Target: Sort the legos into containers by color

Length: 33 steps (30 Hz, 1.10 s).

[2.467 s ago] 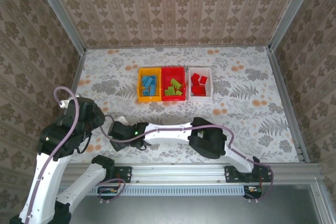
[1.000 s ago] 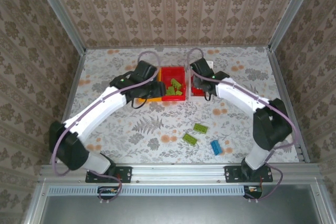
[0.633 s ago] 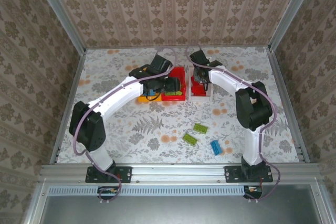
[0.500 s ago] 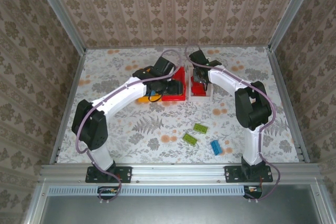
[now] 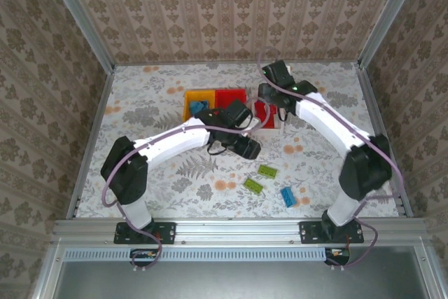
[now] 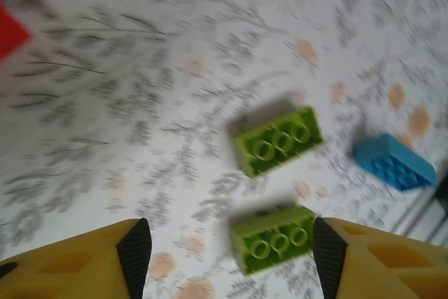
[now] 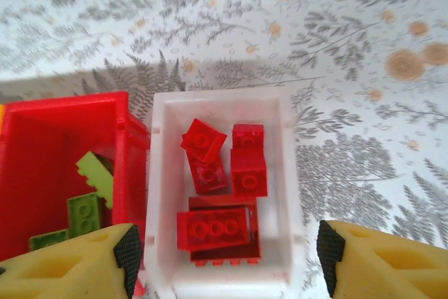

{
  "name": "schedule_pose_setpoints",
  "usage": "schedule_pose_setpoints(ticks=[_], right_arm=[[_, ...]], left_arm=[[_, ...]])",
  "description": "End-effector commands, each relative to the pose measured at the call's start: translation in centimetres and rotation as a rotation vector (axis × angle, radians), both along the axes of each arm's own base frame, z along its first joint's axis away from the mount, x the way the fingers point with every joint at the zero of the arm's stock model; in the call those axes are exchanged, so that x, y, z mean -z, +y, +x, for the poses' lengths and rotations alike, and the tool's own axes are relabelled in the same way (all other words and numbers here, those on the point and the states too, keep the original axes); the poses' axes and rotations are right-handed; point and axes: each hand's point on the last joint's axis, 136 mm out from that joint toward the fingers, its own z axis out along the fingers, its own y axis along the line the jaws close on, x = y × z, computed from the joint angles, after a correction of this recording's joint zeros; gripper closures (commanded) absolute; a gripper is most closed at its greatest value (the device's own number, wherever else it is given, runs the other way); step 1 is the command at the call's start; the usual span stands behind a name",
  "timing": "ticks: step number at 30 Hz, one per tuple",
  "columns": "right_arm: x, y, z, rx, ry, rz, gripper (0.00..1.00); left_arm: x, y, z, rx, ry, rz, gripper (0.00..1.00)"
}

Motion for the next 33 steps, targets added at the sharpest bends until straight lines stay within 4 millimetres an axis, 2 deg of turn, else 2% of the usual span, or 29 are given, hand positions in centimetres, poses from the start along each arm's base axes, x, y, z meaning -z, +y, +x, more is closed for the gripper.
schedule_pose_setpoints(ticks=[1,5,9,11,14,20,25,33], right_arm=[[0.0,-2.5,-4.2,0.028,0.036,-0.003,0.26],[-2.0,-5.5,-8.7,0.082,-0.003,0.062,0.21],[-2.7,-7.5,-12.5,0.119,-0.005,0.111,0.2],[-2.9,-8.2,-14.0,0.135,-0.007,0.133,0.2],[-3.3,-9.1,-15.7,0.162,-0.024,0.157,0.2],[-4.0,-9.9,-17.6,0.182,-0.032,0.185,0.2],[-4.2,-9.8,-18.2,0.171,-0.024,0.207,0.19],[-4.3,-9.4,-17.9,0.135,-0.001,0.21,0.19]], left_arm=[[0.1,-1.6,-4.2,0.23,-0.022,0.015,0.35],[0.4,-3.9,-8.0,0.448,-0.123,0.017,0.35],[1.1,-5.9,-11.1,0.693,-0.258,-0.057,0.35],[1.6,-6.8,-11.7,0.792,-0.361,-0.109,0.33],[2.9,-7.8,-11.2,0.865,-0.465,-0.105,0.31],[4.2,-10.0,-9.5,0.928,-0.617,-0.092,0.26],[5.5,-11.3,-9.8,0.99,-0.638,-0.083,0.24],[7.0,-13.2,-11.1,1.052,-0.614,-0.098,0.24]])
